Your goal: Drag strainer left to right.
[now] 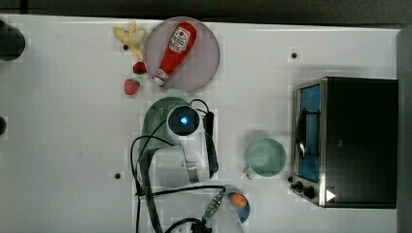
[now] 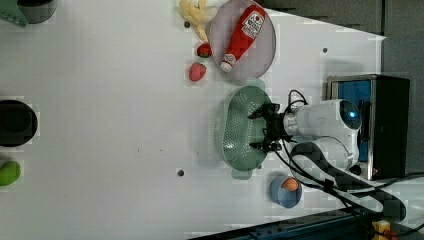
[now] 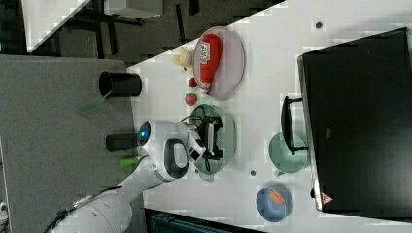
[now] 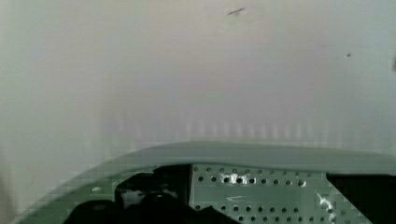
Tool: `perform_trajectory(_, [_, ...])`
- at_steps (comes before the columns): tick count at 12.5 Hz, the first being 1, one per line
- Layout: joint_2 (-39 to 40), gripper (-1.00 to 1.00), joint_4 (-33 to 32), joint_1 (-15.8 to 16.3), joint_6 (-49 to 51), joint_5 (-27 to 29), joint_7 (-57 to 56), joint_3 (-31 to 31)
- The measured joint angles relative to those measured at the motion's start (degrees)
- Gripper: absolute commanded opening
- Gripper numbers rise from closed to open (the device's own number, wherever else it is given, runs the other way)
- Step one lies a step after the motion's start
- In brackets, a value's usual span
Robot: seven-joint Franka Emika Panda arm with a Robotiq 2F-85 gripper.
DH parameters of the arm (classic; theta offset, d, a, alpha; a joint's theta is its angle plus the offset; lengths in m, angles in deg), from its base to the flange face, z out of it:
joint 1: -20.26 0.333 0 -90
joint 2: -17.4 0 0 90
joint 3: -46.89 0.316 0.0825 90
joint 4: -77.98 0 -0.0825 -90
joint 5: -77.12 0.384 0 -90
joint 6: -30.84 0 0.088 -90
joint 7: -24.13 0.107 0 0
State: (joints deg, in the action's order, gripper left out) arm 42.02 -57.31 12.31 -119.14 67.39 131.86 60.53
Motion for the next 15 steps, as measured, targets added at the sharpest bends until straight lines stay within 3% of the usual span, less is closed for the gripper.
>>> perform_trajectory(6, [0.6, 1.00, 0.8, -0.3, -0.6, -0.8, -6.8, -4.5])
perform_trajectory(9, [0.4, 1.00, 1.3, 1.6, -0.2, 0.9, -8.9, -8.8])
perform_trajectory(12, [0.3, 1.00, 1.6, 0.1, -0.4, 1.9, -11.4, -10.3])
perform_trajectory(15, [0.0, 1.00, 0.9, -0.1, -0.3, -1.1, -14.0, -14.0])
